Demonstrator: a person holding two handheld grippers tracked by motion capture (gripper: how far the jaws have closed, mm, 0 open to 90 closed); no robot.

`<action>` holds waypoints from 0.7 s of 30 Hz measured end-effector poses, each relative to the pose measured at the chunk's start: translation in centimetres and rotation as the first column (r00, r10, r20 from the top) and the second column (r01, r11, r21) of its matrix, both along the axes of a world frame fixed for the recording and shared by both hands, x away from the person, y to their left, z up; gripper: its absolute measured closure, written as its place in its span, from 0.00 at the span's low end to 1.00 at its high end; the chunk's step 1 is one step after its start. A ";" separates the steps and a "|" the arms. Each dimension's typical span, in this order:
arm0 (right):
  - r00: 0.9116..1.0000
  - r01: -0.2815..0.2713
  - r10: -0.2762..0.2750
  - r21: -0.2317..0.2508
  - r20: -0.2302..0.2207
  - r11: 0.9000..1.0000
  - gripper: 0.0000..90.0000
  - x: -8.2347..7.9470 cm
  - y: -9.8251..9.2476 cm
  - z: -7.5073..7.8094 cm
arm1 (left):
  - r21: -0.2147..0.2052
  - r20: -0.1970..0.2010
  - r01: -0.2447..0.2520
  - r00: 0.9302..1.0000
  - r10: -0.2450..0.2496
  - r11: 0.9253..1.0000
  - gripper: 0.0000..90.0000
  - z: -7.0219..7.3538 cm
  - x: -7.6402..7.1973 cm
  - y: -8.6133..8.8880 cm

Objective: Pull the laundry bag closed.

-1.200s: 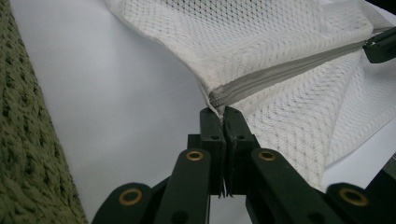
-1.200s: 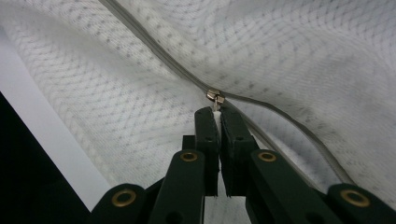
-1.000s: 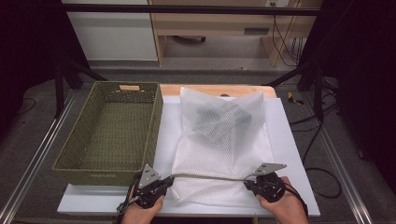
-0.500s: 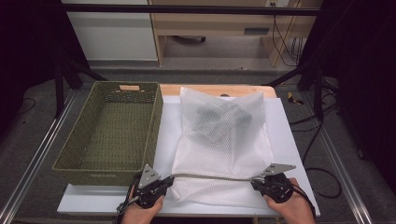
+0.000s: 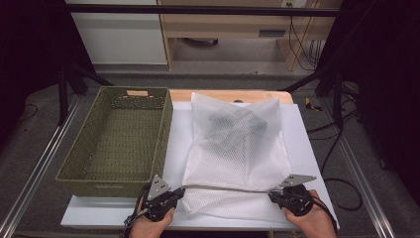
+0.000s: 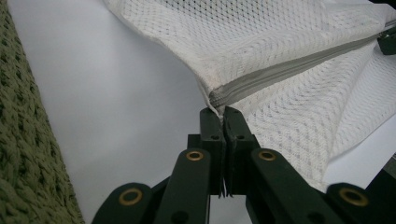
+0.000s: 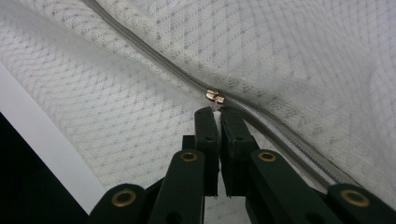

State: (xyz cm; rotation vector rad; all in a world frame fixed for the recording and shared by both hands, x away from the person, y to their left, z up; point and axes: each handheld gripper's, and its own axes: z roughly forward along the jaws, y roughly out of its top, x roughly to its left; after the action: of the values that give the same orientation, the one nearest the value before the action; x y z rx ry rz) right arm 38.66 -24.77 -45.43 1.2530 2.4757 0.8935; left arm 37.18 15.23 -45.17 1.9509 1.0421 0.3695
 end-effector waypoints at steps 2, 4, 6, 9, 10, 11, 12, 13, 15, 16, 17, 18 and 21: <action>1.000 0.006 -0.006 0.006 -0.006 1.000 0.97 -0.1 0.0 0.0 | -0.001 0.001 0.000 1.000 0.000 1.000 0.99 0.0 0.0 0.0; 1.000 0.001 -0.001 0.000 -0.003 1.000 0.97 -0.1 -0.2 0.0 | 0.000 0.001 0.000 1.000 0.000 1.000 0.99 0.0 0.0 0.0; 1.000 0.002 -0.002 0.001 0.001 1.000 0.97 -0.1 -0.3 0.0 | 0.000 0.000 0.001 1.000 -0.001 1.000 0.99 0.0 0.0 0.0; 1.000 0.012 -0.012 0.007 -0.003 1.000 0.97 -0.2 -0.6 0.0 | -0.001 -0.001 0.001 1.000 -0.001 1.000 0.99 0.0 0.0 0.0; 1.000 0.018 -0.018 0.009 -0.007 1.000 0.97 -0.3 -0.6 0.0 | -0.001 -0.001 0.001 1.000 -0.001 1.000 0.99 0.0 0.0 0.0; 1.000 0.014 -0.014 0.009 -0.004 1.000 0.97 -0.3 -0.7 -0.1 | -0.003 -0.002 0.001 1.000 -0.001 1.000 0.99 0.0 0.0 0.0; 1.000 0.017 -0.017 0.008 -0.007 1.000 0.97 -0.3 -0.9 -0.1 | -0.002 -0.001 0.000 1.000 0.000 1.000 0.99 0.0 0.0 0.0; 1.000 0.018 -0.018 0.009 -0.006 1.000 0.97 -0.3 -1.0 0.0 | -0.002 -0.002 0.001 1.000 -0.001 1.000 0.99 0.0 0.0 0.0; 1.000 0.024 -0.023 0.011 -0.005 1.000 0.97 -0.4 -1.2 0.0 | -0.002 -0.002 0.000 1.000 0.000 1.000 0.99 0.0 0.0 0.0; 1.000 0.021 -0.021 0.008 -0.005 1.000 0.97 -0.4 -1.3 0.0 | -0.002 -0.002 0.001 1.000 -0.001 1.000 0.99 0.0 0.0 0.0; 1.000 0.029 -0.029 0.013 -0.007 1.000 0.97 -0.4 -1.4 0.0 | -0.002 -0.002 0.000 1.000 0.000 1.000 0.99 0.0 0.0 0.0; 1.000 0.027 -0.027 0.012 -0.004 1.000 0.97 -0.4 -1.6 0.0 | -0.003 -0.002 0.000 1.000 0.000 1.000 0.99 -0.1 0.0 0.0; 0.999 0.040 -0.040 0.020 -0.010 0.999 0.97 -0.6 -1.8 -0.1 | -0.003 -0.002 0.002 1.000 -0.002 1.000 0.99 -0.1 0.0 -0.1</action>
State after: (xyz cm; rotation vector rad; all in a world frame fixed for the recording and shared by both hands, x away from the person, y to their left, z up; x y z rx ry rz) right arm 38.08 -26.61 -45.49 1.3116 2.4460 0.9069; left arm 37.18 15.15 -45.23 1.9504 1.0414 0.3647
